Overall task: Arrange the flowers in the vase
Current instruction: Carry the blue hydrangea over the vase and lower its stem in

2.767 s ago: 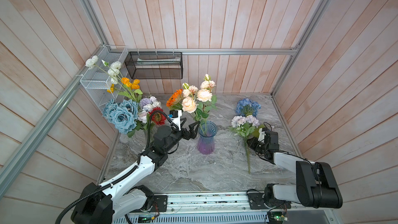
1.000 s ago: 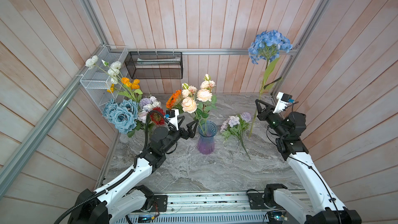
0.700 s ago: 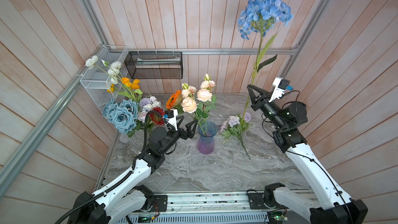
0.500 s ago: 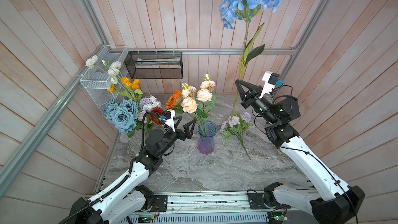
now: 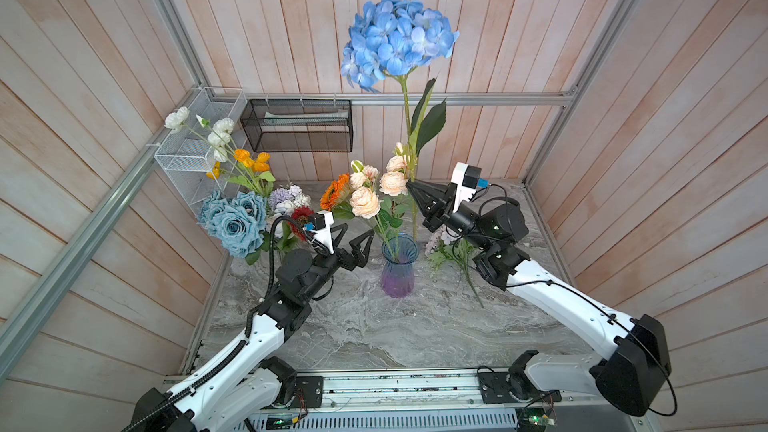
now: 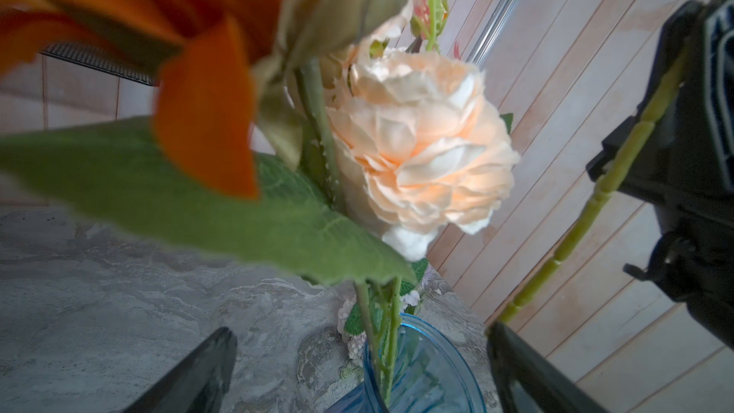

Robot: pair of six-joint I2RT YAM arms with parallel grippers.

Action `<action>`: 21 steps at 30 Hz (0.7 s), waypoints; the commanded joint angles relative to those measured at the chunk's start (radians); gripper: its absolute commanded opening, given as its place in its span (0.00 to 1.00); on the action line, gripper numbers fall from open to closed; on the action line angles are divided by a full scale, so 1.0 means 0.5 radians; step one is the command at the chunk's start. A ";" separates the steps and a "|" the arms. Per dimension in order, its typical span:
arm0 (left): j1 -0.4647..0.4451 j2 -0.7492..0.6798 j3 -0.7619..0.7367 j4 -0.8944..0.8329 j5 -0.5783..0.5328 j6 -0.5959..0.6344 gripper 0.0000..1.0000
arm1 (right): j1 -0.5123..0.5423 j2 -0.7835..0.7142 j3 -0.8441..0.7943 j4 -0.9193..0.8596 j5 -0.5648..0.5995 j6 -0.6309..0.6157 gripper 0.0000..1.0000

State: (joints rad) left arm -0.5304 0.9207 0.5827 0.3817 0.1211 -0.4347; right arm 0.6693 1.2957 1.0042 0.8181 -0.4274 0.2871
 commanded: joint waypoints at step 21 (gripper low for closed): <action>-0.007 0.012 0.088 0.034 0.104 0.004 1.00 | 0.216 0.066 -0.838 0.620 0.182 -0.321 0.00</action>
State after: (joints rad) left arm -0.5312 0.9218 0.5873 0.3813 0.1757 -0.4416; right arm 0.7567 1.3609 0.6052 1.1503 -0.3740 0.1673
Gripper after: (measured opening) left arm 0.999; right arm 0.070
